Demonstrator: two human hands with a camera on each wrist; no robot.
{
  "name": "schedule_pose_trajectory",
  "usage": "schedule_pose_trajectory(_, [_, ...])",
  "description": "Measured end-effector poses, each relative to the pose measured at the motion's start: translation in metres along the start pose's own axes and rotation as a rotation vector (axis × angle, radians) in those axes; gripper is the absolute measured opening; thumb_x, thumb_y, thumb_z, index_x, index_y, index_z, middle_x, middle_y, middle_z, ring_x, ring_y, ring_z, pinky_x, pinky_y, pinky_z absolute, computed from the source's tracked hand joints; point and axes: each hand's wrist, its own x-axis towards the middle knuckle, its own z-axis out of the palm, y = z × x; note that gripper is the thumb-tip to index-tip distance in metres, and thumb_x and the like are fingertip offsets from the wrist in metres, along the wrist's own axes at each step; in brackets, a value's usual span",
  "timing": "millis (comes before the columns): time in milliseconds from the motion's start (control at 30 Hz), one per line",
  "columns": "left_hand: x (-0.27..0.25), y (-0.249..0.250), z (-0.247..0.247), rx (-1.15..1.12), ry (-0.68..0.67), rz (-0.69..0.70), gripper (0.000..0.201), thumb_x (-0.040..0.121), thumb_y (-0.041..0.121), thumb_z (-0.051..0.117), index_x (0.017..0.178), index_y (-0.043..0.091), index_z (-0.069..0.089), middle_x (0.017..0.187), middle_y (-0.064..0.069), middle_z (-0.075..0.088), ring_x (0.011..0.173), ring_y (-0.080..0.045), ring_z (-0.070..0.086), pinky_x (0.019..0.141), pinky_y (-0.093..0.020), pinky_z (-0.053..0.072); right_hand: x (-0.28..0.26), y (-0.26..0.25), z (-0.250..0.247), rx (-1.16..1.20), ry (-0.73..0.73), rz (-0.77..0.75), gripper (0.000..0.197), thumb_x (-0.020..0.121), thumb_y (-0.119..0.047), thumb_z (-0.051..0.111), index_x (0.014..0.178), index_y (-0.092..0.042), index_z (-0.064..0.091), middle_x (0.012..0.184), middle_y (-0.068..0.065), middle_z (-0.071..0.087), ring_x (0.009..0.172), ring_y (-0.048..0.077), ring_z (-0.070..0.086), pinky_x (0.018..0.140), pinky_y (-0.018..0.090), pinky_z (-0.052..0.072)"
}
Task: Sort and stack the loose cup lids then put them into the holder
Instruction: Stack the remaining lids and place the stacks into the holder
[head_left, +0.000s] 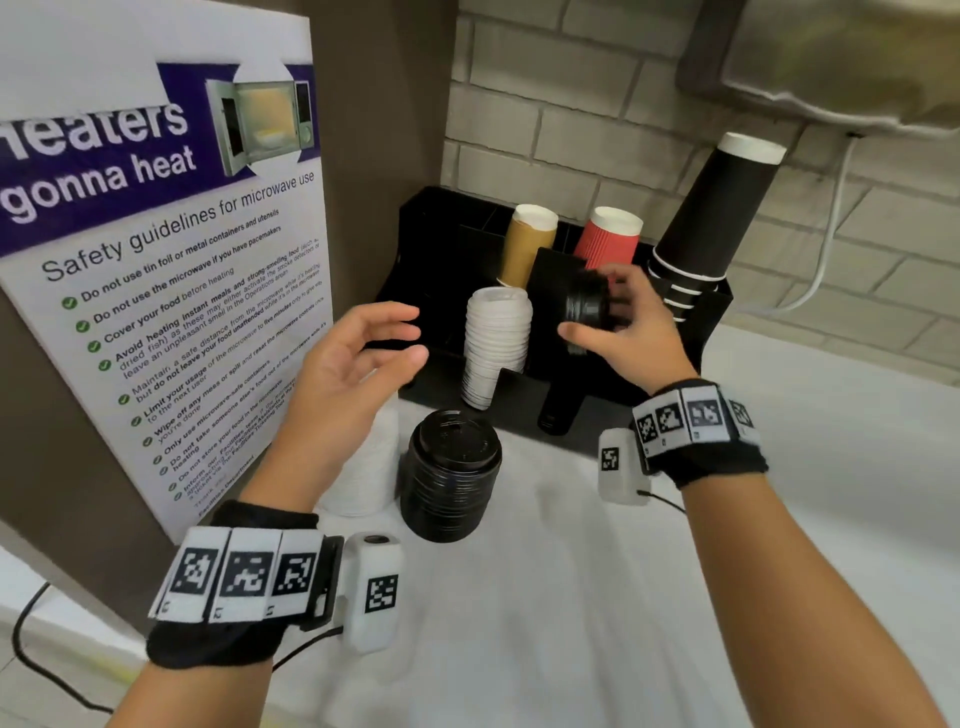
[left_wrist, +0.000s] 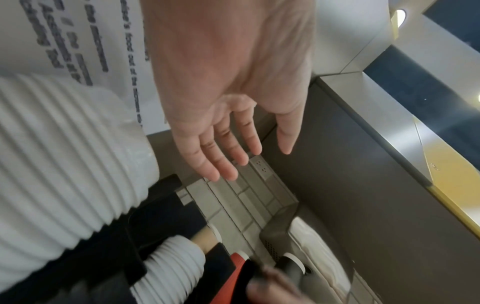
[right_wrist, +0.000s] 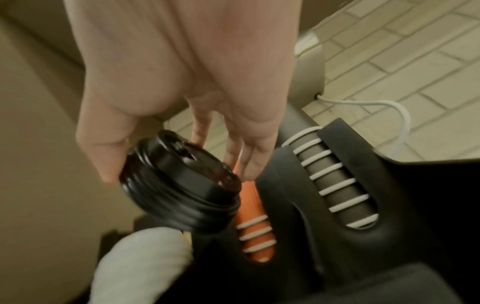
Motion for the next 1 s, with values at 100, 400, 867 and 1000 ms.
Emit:
schedule_pose_trajectory(100, [0.001,0.000,-0.007,-0.013,0.032,0.031,0.026,0.079,0.026,0.066,0.105,0.033,0.066,0.094,0.015,0.068,0.088,-0.016,0.067,0.087,-0.027,0.056,0.016,0.024,0.010,-0.264,-0.174,0.072,0.072,0.067,-0.024,0.085,0.128,-0.024,0.046,0.123,0.007,0.048,0.109,0.021,0.051,0.087,0.025,0.044])
schedule_pose_trajectory(400, [-0.004,-0.001,-0.015,-0.003,0.064,0.043,0.022,0.081,0.026,0.066,0.102,0.034,0.067,0.088,0.016,0.067,0.082,-0.010,0.067,0.078,-0.021,0.054,0.042,0.036,0.021,-0.575,-0.488,0.106,0.072,0.070,-0.026,0.080,0.132,-0.016,0.044,0.127,0.005,0.047,0.100,0.016,0.045,0.080,0.024,0.038])
schedule_pose_trajectory(867, [-0.009,0.005,-0.006,0.030,0.073,0.022,0.021,0.091,0.006,0.062,0.106,0.021,0.064,0.085,0.014,0.066,0.076,-0.006,0.065,0.080,-0.022,0.054,0.029,0.039,0.055,-1.043,-0.704,0.081,0.076,0.057,-0.025,0.084,0.118,-0.010,0.042,0.109,0.008,0.051,0.096,0.026,0.056,0.061,0.033,0.045])
schedule_pose_trajectory(1000, [-0.010,0.006,-0.007,0.031,0.076,0.015,0.022,0.091,0.005,0.062,0.105,0.022,0.064,0.085,0.014,0.065,0.077,-0.007,0.065,0.081,-0.023,0.054,0.024,0.045,0.061,-1.040,-0.707,0.081,0.074,0.057,-0.020,0.084,0.116,-0.009,0.041,0.109,0.009,0.056,0.093,0.027,0.060,0.058,0.031,0.045])
